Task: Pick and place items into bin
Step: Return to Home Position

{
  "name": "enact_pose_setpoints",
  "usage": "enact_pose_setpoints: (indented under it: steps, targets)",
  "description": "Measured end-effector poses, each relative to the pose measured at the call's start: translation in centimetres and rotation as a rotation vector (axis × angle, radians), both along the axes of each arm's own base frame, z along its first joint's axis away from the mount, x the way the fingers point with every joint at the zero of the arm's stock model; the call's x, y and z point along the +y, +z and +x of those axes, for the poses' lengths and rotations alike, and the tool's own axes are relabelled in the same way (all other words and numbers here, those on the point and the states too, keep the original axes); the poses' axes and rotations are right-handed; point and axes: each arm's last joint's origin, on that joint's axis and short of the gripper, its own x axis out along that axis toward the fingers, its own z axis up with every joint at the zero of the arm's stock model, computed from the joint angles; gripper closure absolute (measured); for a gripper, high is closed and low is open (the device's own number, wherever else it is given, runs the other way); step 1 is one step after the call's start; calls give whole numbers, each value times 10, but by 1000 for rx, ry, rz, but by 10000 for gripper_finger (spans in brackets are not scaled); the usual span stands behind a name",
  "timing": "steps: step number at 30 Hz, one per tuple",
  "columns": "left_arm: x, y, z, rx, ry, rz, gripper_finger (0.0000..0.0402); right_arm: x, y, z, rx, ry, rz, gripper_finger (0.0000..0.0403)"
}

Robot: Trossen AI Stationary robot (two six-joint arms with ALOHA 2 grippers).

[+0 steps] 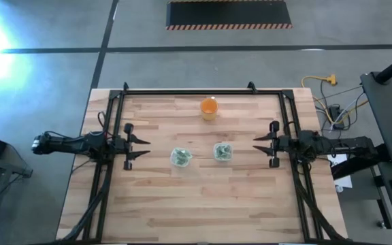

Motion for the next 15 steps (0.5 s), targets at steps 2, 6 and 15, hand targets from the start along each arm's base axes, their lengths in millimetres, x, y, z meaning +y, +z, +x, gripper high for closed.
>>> enact_pose_setpoints:
  steps: [2, 6, 15]
  targets:
    - [0, -1, 0, 6, 0, 0, 271, 0, 0, 0, 6, -7, 0, 287]
    - [0, -2, 1, 20, 1, 1, 271, 0, -1, 1, 13, -4, -7, 291]
    - [-1, -4, 2, 38, -24, 6, 271, 0, -1, 1, 13, 4, -12, 298]
